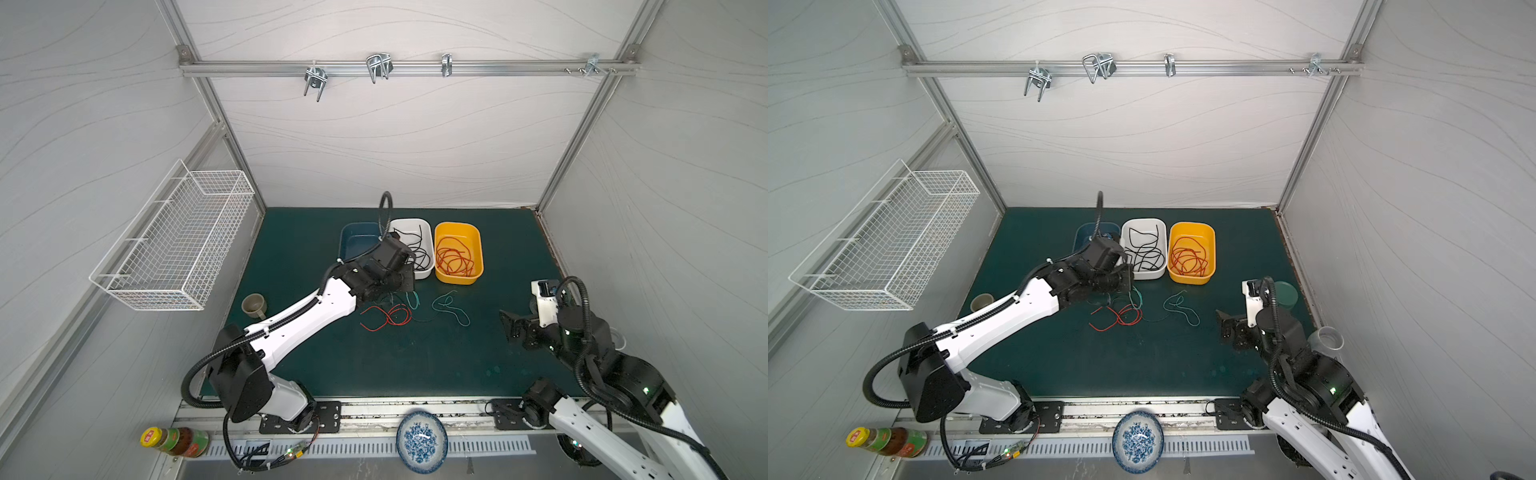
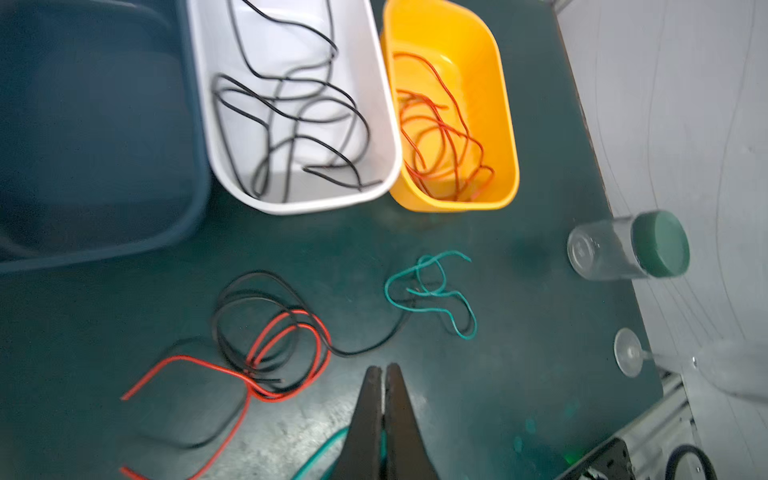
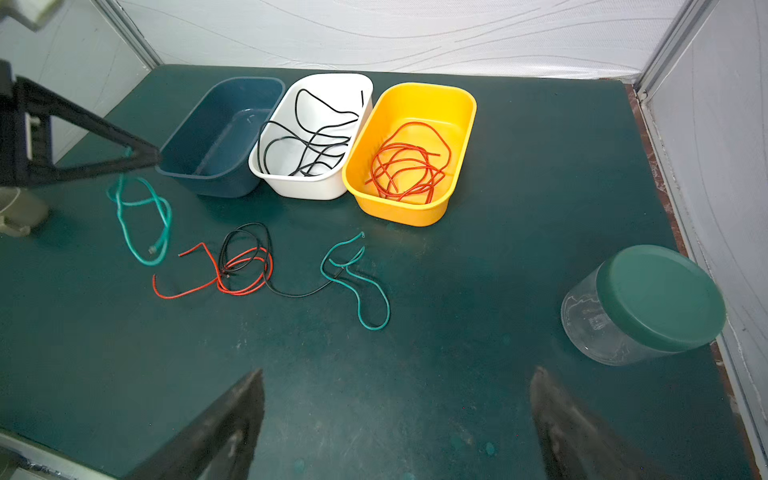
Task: Untangle the cables
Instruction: 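Carry the green cable with the left gripper over the blue bin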
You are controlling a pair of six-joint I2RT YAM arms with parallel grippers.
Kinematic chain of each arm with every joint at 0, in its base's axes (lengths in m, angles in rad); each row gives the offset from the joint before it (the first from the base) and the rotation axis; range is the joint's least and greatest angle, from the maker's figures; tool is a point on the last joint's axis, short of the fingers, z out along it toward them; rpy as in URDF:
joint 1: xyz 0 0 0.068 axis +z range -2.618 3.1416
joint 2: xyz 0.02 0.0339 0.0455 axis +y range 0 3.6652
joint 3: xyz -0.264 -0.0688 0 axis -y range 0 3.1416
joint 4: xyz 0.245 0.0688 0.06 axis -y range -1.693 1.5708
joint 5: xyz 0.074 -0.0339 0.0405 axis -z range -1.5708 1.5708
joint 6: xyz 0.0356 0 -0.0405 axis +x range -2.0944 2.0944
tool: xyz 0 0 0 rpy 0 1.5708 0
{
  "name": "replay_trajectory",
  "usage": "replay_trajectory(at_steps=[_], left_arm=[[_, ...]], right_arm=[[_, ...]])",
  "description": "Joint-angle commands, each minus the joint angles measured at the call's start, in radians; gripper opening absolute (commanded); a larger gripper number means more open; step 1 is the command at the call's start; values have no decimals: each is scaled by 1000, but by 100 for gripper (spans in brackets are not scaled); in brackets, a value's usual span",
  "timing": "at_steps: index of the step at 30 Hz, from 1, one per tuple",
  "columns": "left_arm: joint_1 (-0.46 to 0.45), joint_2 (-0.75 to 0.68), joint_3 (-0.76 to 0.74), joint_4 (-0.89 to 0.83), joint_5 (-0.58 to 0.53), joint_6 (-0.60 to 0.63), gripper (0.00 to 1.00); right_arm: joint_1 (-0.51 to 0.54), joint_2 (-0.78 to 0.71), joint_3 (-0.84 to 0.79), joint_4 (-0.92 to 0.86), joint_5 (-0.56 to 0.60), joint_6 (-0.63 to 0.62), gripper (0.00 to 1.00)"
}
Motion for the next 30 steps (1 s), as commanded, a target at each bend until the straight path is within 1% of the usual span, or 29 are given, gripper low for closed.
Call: replay_trajectory(at_steps=[1,5,8,10,13,16,18,23,30], left_arm=[[97,-41,13,-12,56,65,0],[223,-42,26,-10,116,109,0],[307,-17,38,3,173,104,0],[335,7,60,6,179,121,0],[353,47,82,29,138,161,0],[360,106,113,35,74,191,0],[368,155,136,40,56,203,0],[378,276,194,32,-9,208,0],[380,384,257,47,-131,201,0]], right_arm=[[9,-13,-5,13,-1,-14,99],[14,-10,-5,12,-3,-14,99],[18,-8,-6,17,-11,-17,99],[20,-6,-6,18,-15,-19,99],[23,-4,-6,19,-19,-21,99],[27,-4,-6,20,-21,-21,99],[27,-1,-6,21,-25,-23,99],[27,8,-6,24,-38,-25,99],[29,4,-9,31,-49,-30,99]])
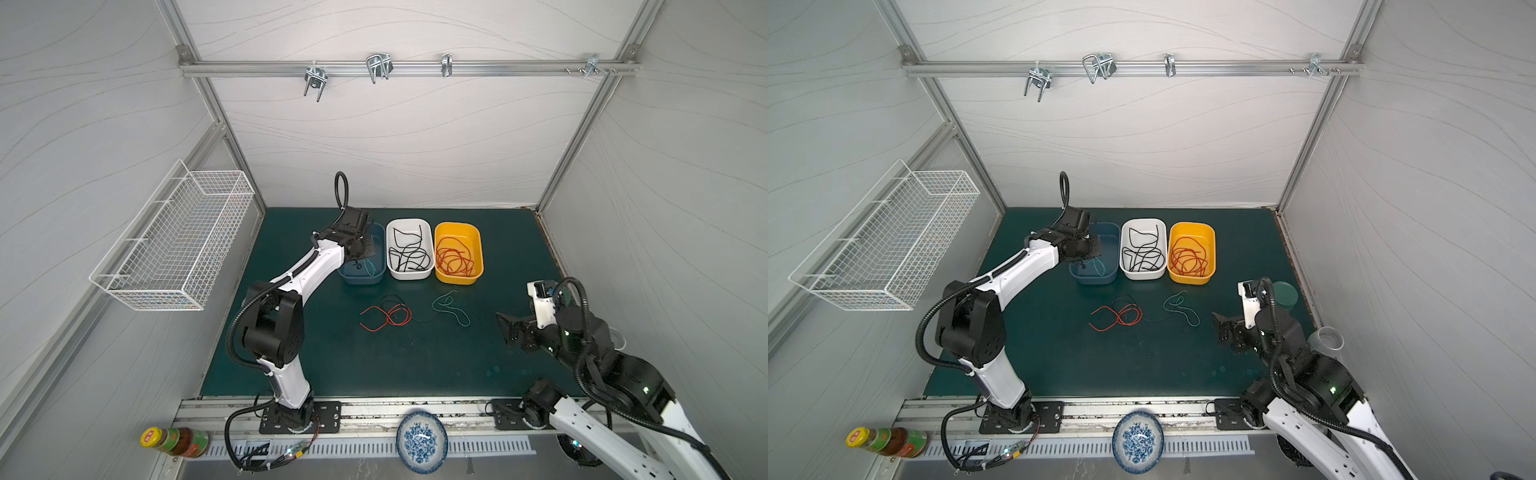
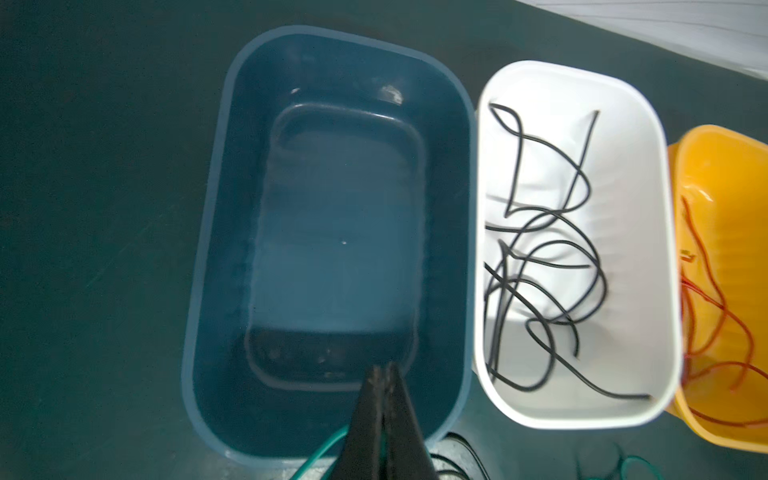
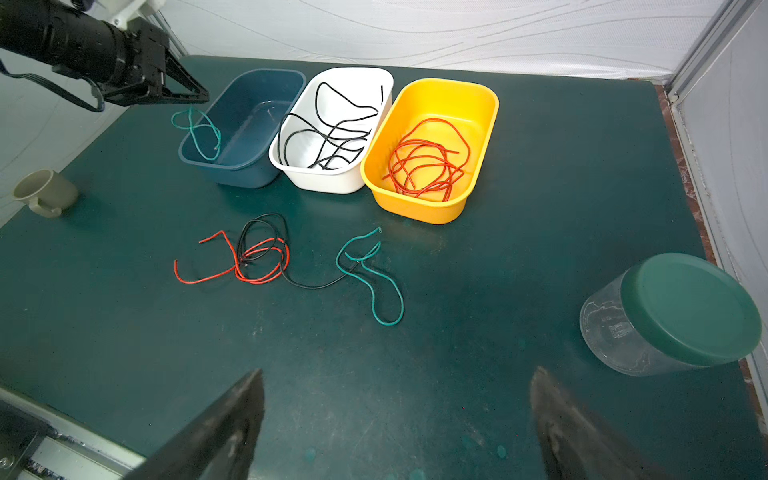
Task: Untangle the cables
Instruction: 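Carry the green cable with the left gripper over the blue bin, then lower the green cable into the blue bin and open the left gripper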
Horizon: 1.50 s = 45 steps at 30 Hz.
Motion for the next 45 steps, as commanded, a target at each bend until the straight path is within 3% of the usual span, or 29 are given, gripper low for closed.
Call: replay_trajectory(at_steps=[1,15,45], left_arm=[[5,38,80,34,-99,15,0],[4,181,139,59,-220,-17,0],[5,250,145,71,-147,-40,0]], right_arm=[[7,1,-10,26,-15,-20,99],[8,-9,-15,40,-33,-28,99],[9,-29,-22,49,-43,-35,99]])
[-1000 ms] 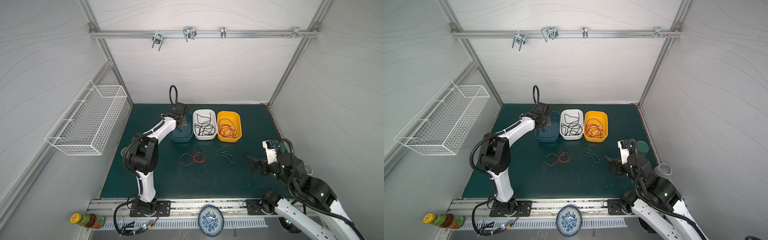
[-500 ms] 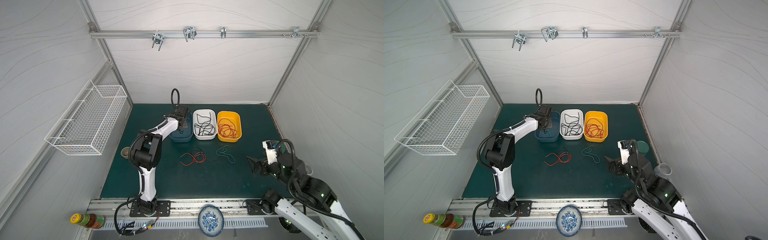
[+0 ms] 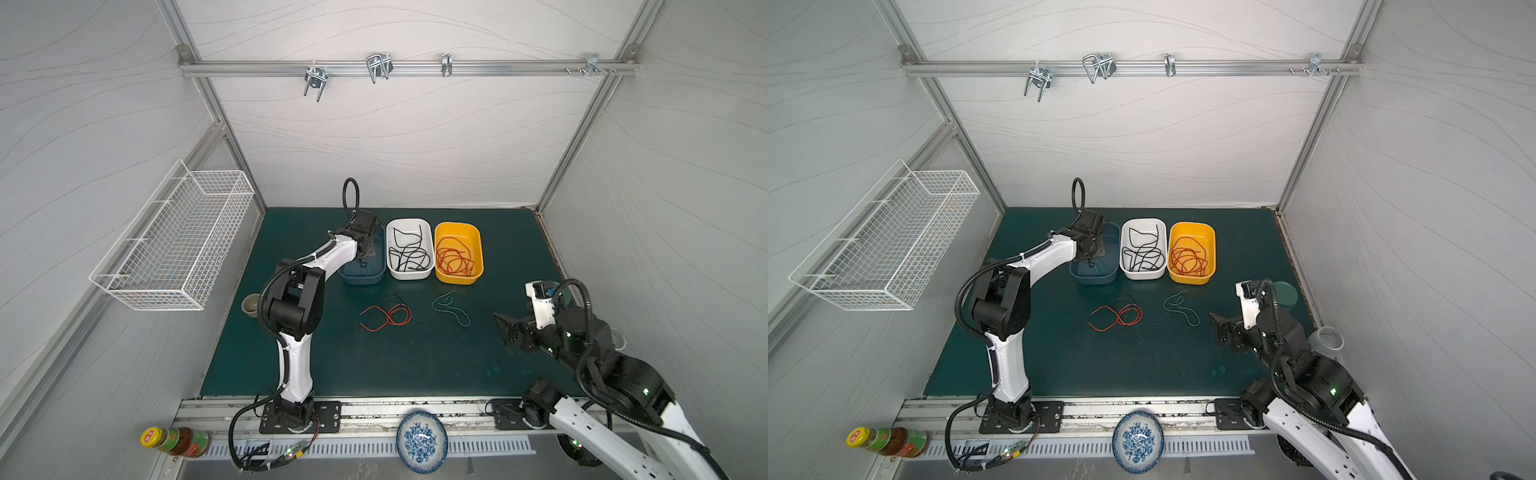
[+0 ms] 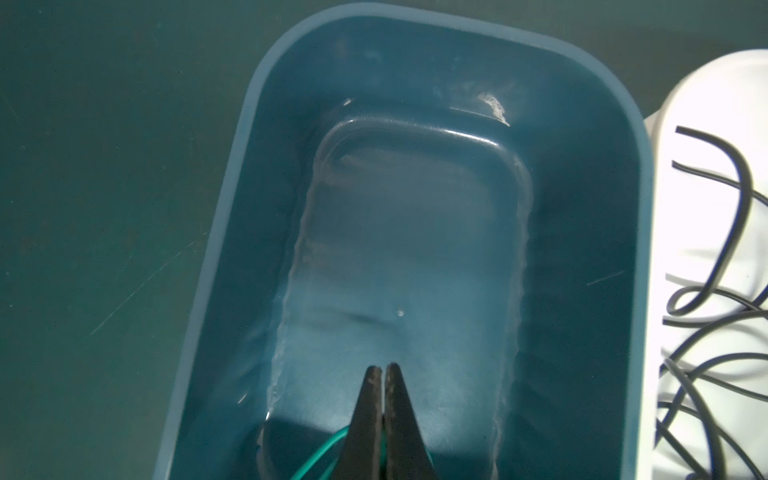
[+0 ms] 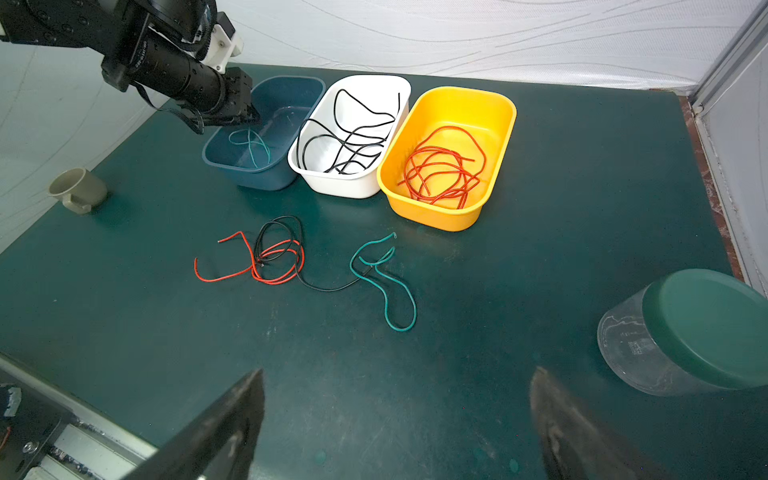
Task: Untangle the cables
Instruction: 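Lower the green cable into the blue bin and open the left gripper, then withdraw the left gripper and lower both grippers toward the remaining cables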
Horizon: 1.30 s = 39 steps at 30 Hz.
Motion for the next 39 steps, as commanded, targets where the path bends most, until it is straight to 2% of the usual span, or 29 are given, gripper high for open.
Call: replay_trajectory(at_steps=[1,14,24,33,39], left_arm=[[5,24,53,22,12,-16,0],[4,35,62,12,20,-18,0],[4,36,85,-11,24,-8,9],[5,-27,133,-62,32,17,30],[5,-172,146,-109,90,-5,41]], right_arm=[[7,-13,-10,21,-6,-19,99],[8,-15,-9,24,-8,-21,99],[7,-18,-11,24,-8,-21,99],[8,-14,-10,20,-2,-18,99],[7,6,-2,10,3,-11,99]])
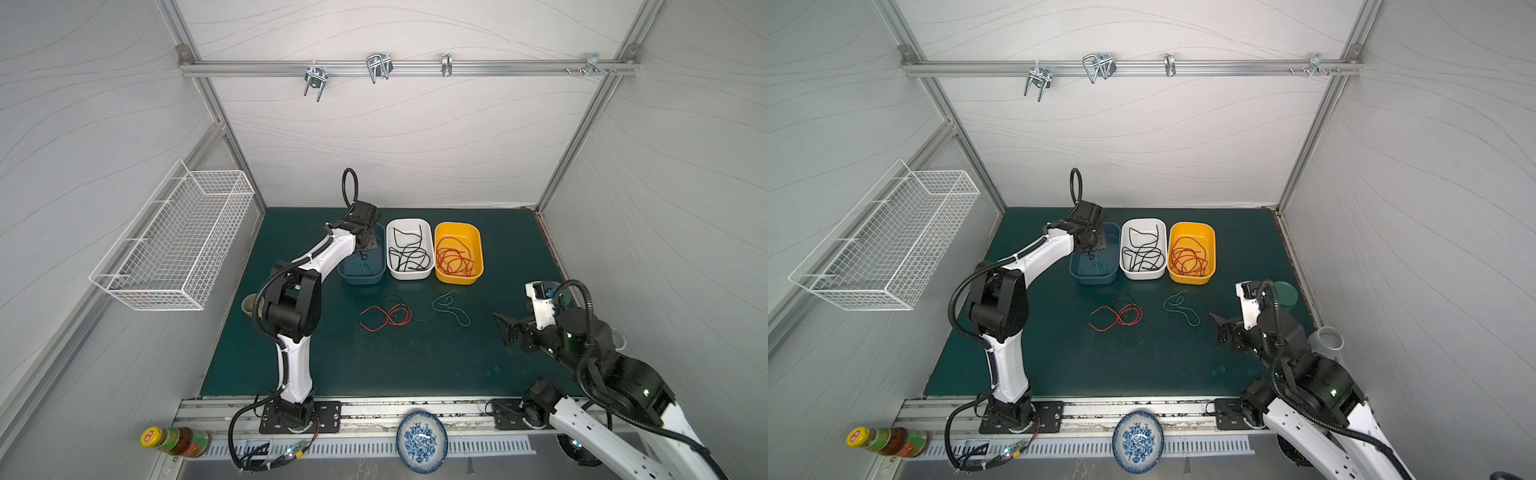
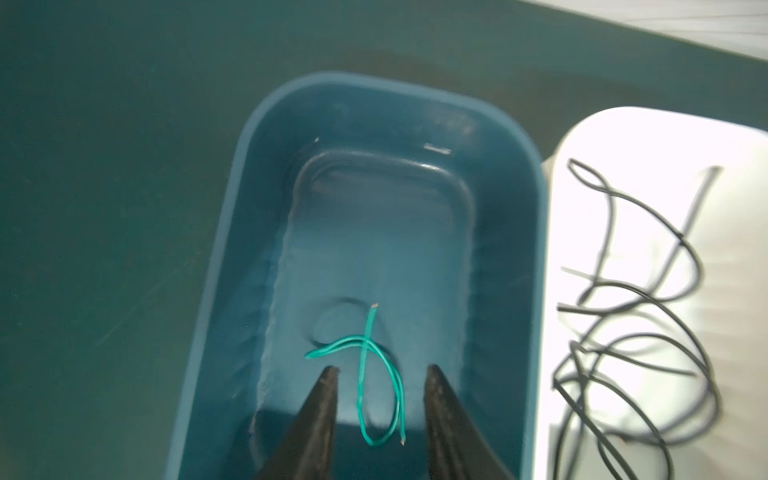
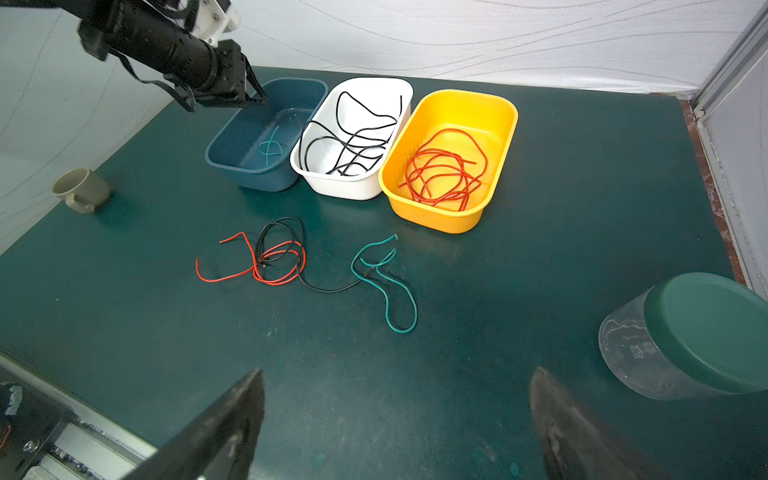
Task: Untangle the cables
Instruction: 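Withdraw the left gripper and lower both grippers toward the remaining cables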
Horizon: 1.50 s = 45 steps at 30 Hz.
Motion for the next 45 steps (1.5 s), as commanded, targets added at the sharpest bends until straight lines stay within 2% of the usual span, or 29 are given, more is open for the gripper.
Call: replay_trajectory(at_steps=[1,6,9,14,17,20,30,35,39,45], left_arm=[[5,-142,56,-38,30,-22,44],[5,-337,11,-100,66,-39,54],[3,-483,-74,-112,74,-49,58],[0,-764,-306,-92,42,-86,68],[-4,-904,-429,-96,21,-81,70],[-10,-997,-517,-124,56,-89,70],[-57,-1147,-699,-233,69,-110,69],[-166,-1165,-775,-257,50,-243,68],[-253,-1132,-847,-206,70,-360,68],[-272,-1052,-951,-109,112,-470,67]], right_arm=[[7,21,5,-1,11,0,99],[7,85,20,-6,-9,10,99],[8,162,57,-21,-44,23,99],[8,302,112,-32,-71,62,99],[12,347,92,30,-133,105,99],[15,394,70,87,-138,130,99],[17,599,-6,270,-165,174,99],[16,636,-29,324,-179,174,99],[17,676,-27,334,-215,171,99],[16,650,-12,307,-203,139,99]])
